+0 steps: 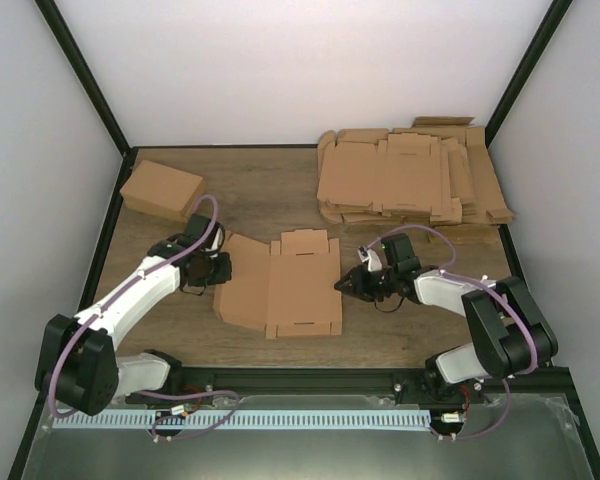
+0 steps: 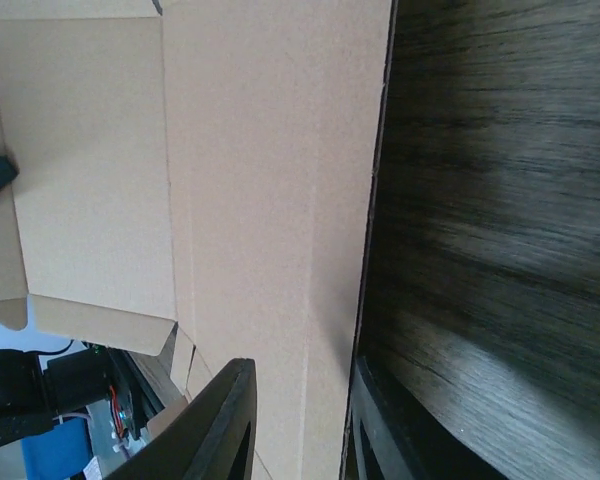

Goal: Fold the paper box

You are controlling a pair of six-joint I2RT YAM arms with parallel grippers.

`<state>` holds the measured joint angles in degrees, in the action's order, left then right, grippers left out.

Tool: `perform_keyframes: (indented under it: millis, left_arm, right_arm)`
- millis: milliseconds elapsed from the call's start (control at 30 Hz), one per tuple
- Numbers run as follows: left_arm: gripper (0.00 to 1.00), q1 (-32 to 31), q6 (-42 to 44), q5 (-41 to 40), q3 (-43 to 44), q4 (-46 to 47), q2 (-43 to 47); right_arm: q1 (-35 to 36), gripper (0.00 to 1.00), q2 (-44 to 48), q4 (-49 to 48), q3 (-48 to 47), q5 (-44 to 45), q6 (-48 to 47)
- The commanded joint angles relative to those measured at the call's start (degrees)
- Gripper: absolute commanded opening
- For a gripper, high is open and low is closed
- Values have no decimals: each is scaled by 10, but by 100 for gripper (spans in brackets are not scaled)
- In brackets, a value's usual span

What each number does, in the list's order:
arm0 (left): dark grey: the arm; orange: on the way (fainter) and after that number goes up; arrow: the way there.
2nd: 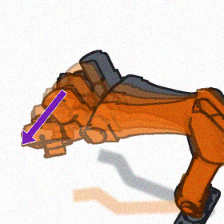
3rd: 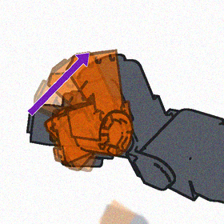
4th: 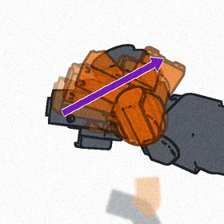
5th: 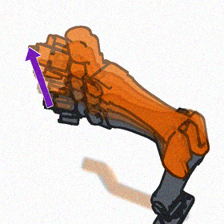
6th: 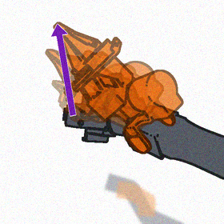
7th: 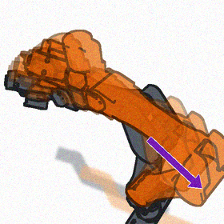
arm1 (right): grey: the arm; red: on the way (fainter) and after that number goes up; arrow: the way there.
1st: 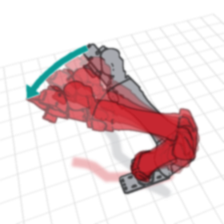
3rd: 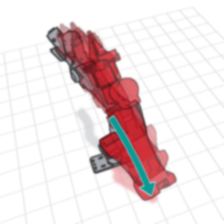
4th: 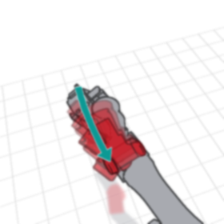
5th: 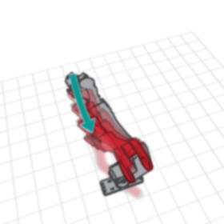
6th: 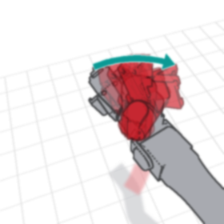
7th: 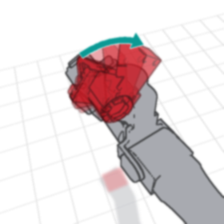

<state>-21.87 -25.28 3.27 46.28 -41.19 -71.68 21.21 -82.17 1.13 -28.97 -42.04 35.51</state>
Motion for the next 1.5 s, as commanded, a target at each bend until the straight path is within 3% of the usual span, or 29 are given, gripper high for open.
perform_keyframes:
  millis: [0, 167, 333, 533, 800, 1100, 1467]
  left_arm:
    - [10, -12, 2, 29, 4, 12, -16]
    - [10, -17, 1, 32, 6, 16, -30]
    - [10, -22, -2, 37, 5, 28, -40]
    - [11, -24, -8, 56, -1, 49, -50]
    - [11, -25, -9, 54, -4, 57, -54]
    - [11, -25, -12, 55, -5, 63, -59]
    - [12, -26, -14, 36, -8, 61, -47]
  right_arm:
    - [12, 29, 13, 6, -9, -36, -15]
    - [13, 29, 30, -33, 5, -105, -22]
    - [12, 30, 58, -11, -4, -107, -43]
    - [12, 35, 23, -14, -9, -120, -54]
    - [13, 40, -8, 18, -17, -63, -82]
    - [13, 31, -24, -3, -11, -66, -73]
    - [13, 37, -24, 44, -7, 40, -75]
